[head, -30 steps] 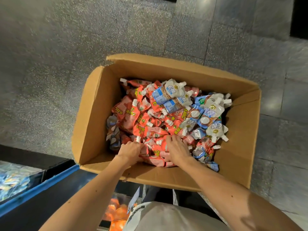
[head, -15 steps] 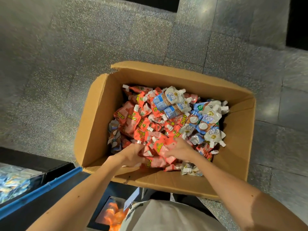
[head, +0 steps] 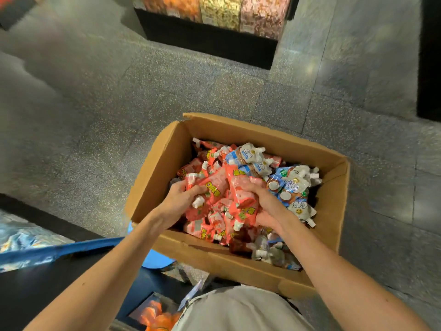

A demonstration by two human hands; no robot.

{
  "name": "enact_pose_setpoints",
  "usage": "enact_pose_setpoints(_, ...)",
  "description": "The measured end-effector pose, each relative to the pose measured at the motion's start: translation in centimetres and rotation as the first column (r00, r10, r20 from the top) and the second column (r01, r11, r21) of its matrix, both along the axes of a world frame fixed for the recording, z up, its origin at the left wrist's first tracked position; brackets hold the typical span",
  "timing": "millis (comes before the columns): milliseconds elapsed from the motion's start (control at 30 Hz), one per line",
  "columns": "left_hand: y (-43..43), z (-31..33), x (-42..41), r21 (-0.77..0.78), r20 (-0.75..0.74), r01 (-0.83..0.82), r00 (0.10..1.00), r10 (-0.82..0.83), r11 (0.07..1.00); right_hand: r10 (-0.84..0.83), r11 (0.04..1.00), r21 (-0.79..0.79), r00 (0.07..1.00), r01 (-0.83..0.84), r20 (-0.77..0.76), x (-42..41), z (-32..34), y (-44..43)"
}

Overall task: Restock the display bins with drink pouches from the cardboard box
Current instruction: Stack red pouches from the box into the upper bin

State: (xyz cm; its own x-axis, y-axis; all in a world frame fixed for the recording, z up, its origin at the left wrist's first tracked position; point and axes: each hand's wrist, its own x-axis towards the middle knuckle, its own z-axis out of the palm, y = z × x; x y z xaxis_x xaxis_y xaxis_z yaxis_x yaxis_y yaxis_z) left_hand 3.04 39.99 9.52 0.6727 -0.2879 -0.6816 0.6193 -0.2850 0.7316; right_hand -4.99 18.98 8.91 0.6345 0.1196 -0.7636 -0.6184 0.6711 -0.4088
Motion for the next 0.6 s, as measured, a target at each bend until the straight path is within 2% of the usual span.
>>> enact_pose_setpoints(167, -1.3, 5.4, -4.7, -0.096, 0.091, -0.338, 0.934, 0.347, 0.936, 0.015, 1.0, 0.012, 0.986, -0.018, 0.167, -1.2, 5.9, -0.3)
enact_pose_setpoints(300, -0.6, 10.2, -9.6, -0.2, 0.174, -0.57, 0.78, 0.601, 0.797, 0.201, 0.974, 0.03, 0.921, -0.223, 0.333, -3.2, 10.5, 0.7)
enact_pose_setpoints(400, 1.3, 14.1, -14.7, -0.286, 0.187, -0.671, 0.661, 0.727, 0.684, 0.319, 0.916, 0.072, 0.824, -0.395, 0.469, -6.1, 13.9, 3.0)
enact_pose_setpoints(500, 4.4, 18.5, -20.8, -0.357, 0.197, -0.677, 0.619, 0.76, 0.644, 0.412, 0.83, 0.072, 0.695, -0.553, 0.589, -8.3, 17.6, 6.3)
enact_pose_setpoints(600, 8.4, 23.0, -27.3, -0.388, 0.276, -0.693, 0.542, 0.794, 0.608, 0.508, 0.723, 0.032, 0.563, -0.69, 0.651, -10.5, 22.1, 11.4)
